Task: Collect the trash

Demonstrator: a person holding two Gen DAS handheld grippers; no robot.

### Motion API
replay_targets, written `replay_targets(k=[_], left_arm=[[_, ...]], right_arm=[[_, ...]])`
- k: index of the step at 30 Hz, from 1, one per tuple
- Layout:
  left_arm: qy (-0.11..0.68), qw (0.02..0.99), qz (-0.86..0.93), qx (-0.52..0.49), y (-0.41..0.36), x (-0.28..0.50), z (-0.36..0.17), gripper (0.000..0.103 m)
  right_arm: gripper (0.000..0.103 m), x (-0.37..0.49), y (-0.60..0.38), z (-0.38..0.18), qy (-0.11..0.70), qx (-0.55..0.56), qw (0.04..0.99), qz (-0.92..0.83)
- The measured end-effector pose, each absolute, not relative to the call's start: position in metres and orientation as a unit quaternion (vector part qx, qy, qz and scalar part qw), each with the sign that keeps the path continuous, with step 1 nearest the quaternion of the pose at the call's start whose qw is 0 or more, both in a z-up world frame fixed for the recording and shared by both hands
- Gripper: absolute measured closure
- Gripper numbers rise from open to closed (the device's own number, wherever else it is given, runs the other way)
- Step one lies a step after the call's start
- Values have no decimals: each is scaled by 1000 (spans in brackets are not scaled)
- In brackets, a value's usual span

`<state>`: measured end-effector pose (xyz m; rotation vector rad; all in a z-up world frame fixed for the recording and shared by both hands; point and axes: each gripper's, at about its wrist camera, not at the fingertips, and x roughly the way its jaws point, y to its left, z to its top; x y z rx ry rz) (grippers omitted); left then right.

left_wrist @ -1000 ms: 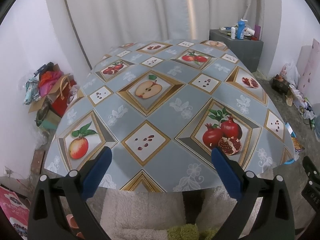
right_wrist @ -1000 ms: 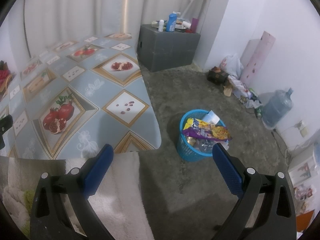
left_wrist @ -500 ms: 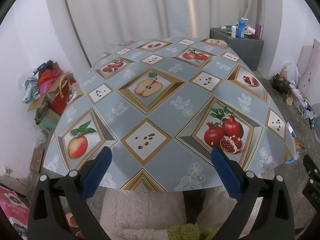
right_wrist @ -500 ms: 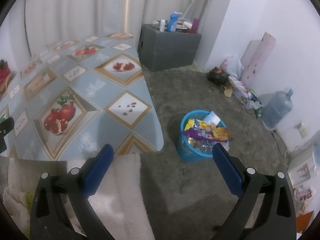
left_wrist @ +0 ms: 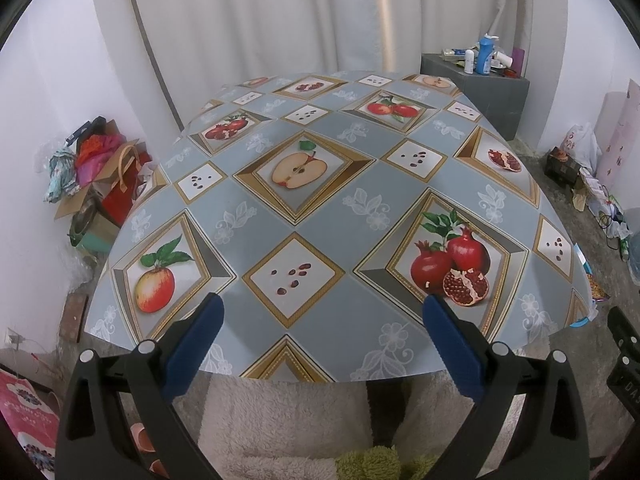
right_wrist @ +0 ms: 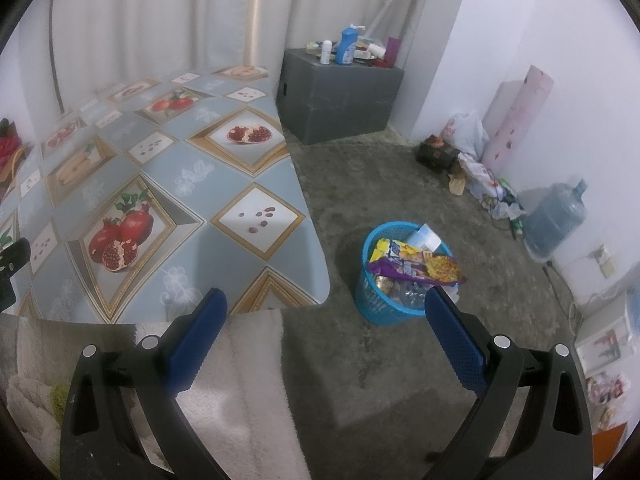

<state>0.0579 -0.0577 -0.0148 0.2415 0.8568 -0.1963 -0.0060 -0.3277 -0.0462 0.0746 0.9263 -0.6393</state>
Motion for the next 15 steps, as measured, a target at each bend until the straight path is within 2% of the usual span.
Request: replay_targets(k=[15], left_arm=[[414,898,-95,117,-58,58,-14,6]], right_arm=[[8,-7,-330,-45,439,33,846,-301]])
